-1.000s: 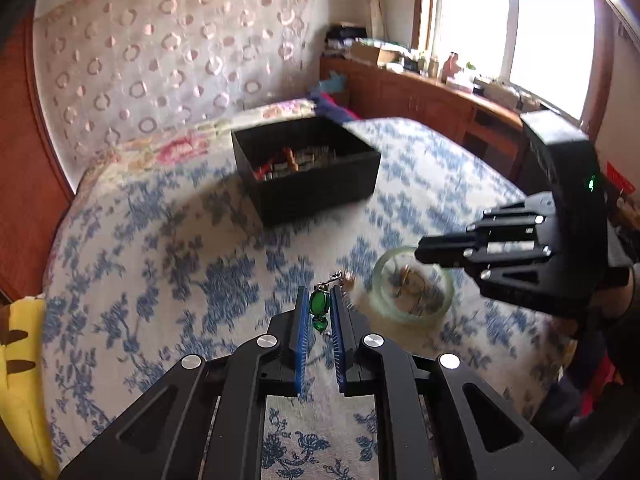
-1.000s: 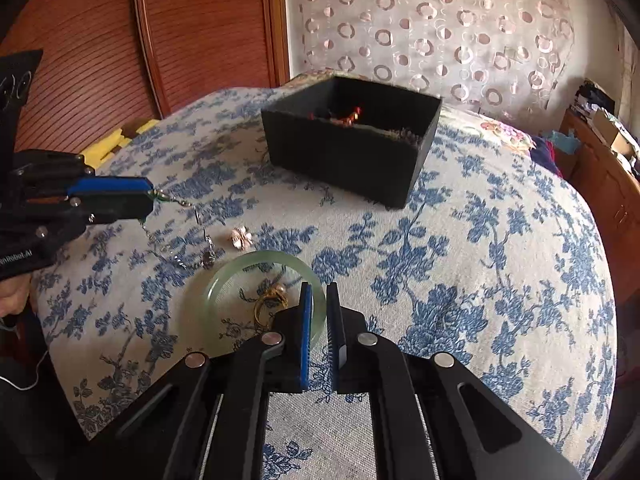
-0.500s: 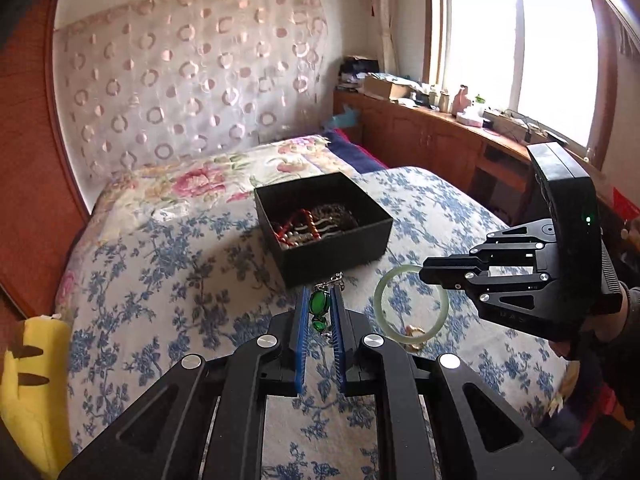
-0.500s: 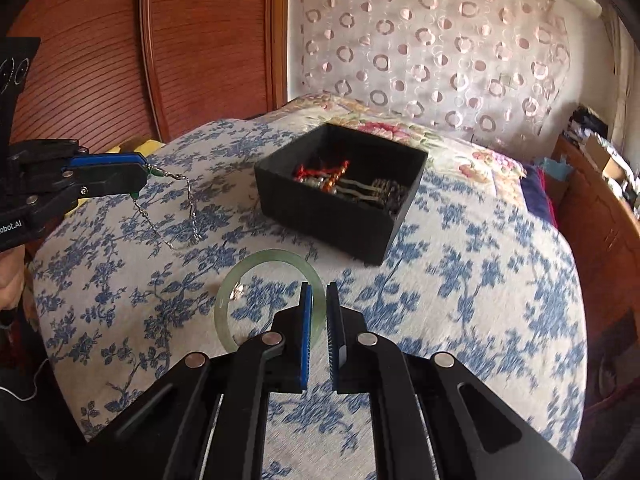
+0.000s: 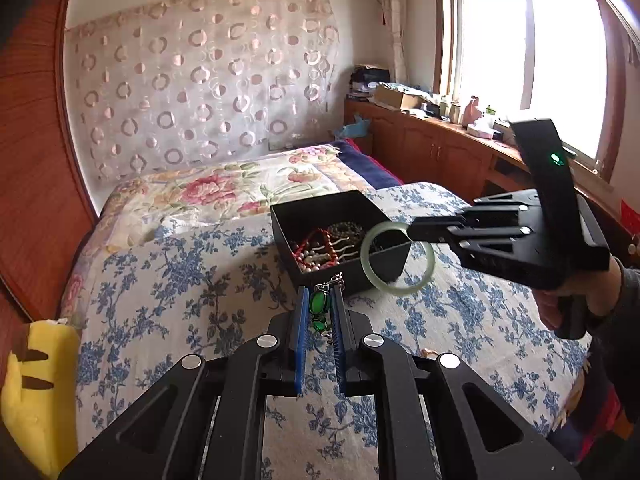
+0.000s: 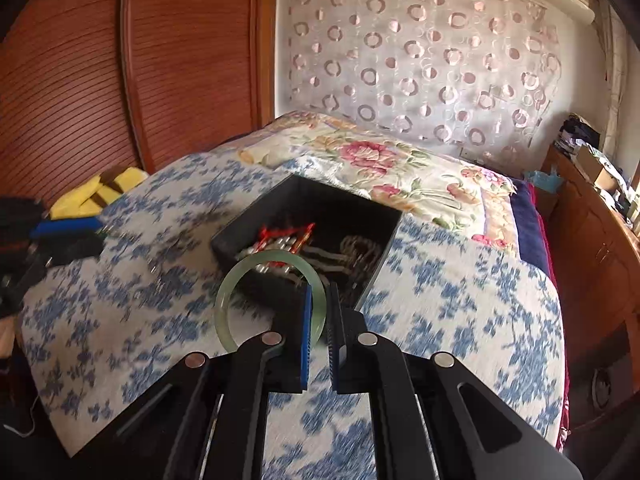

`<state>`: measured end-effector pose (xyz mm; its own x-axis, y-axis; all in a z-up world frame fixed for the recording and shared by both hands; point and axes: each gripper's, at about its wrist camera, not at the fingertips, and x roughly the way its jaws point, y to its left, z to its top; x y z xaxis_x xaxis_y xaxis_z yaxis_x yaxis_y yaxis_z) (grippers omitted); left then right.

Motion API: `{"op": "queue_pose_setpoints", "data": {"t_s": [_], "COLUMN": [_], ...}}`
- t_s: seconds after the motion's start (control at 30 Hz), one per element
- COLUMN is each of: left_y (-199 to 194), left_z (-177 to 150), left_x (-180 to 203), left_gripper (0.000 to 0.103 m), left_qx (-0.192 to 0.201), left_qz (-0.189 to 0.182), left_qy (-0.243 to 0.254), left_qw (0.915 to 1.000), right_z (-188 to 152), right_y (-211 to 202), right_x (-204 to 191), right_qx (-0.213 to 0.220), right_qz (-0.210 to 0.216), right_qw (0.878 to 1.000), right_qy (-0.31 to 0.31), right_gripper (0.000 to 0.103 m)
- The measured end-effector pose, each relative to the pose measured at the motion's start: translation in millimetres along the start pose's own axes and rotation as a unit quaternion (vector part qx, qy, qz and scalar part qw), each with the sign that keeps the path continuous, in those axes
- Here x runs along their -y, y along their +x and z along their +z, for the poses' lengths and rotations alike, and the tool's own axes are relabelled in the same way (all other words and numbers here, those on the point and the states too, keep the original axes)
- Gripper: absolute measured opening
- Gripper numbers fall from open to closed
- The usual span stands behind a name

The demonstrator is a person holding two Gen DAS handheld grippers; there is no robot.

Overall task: Organize jewelry
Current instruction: 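Carry the bangle and pendant over the black box and open both tools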

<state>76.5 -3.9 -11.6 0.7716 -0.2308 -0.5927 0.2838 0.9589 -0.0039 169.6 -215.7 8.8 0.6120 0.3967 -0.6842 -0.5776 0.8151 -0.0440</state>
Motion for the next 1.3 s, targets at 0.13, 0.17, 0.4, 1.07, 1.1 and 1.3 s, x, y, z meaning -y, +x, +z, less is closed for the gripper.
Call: {"op": "queue_pose_setpoints", "data": {"t_s": [0.13, 0.17, 0.4, 1.07, 1.1, 1.3], "left_y": [0.4, 0.2, 7.3, 57.6, 59.8, 75.1], "left_z": [5.7, 7.1, 18.1, 64.9, 65.4, 71.1], "left_x": [-2.9, -3.1, -10.0, 0.3, 0.8, 4.2], "left_gripper": [0.01, 0.01, 0.01, 0.01, 0.01, 0.01], "left_qx": [0.005, 0.006, 0.009, -0.002, -0.003, -0.007], "left_qz": [0.003, 0.004, 0.01, 0.003, 0.003, -0.001], "left_qy": [0.001, 0.001, 0.006, 0.014, 0.014, 0.016], "left_qw": [1.0, 1.0, 0.9999, 0.9999, 0.9999, 0.9998], "right_z": [13.8, 18.5, 36.8, 22.7, 21.1, 11.5], "right_y": [8.2, 10.9, 33.1, 55.3, 52.6, 34.8], "right_x": [6.6, 8.9, 22.4, 26.9, 26.5, 27.5], "right_qx": [0.004, 0.006, 0.006, -0.018, -0.016, -0.01], "right_qz": [-0.01, -0.015, -0.032, -0.015, -0.016, -0.018], "right_qw": [1.0, 1.0, 0.999, 0.999, 0.999, 0.999], "right_qy": [0.006, 0.007, 0.021, 0.028, 0.028, 0.026], "right_gripper": [0.008, 0.008, 0.009, 0.01, 0.01, 0.017]}}
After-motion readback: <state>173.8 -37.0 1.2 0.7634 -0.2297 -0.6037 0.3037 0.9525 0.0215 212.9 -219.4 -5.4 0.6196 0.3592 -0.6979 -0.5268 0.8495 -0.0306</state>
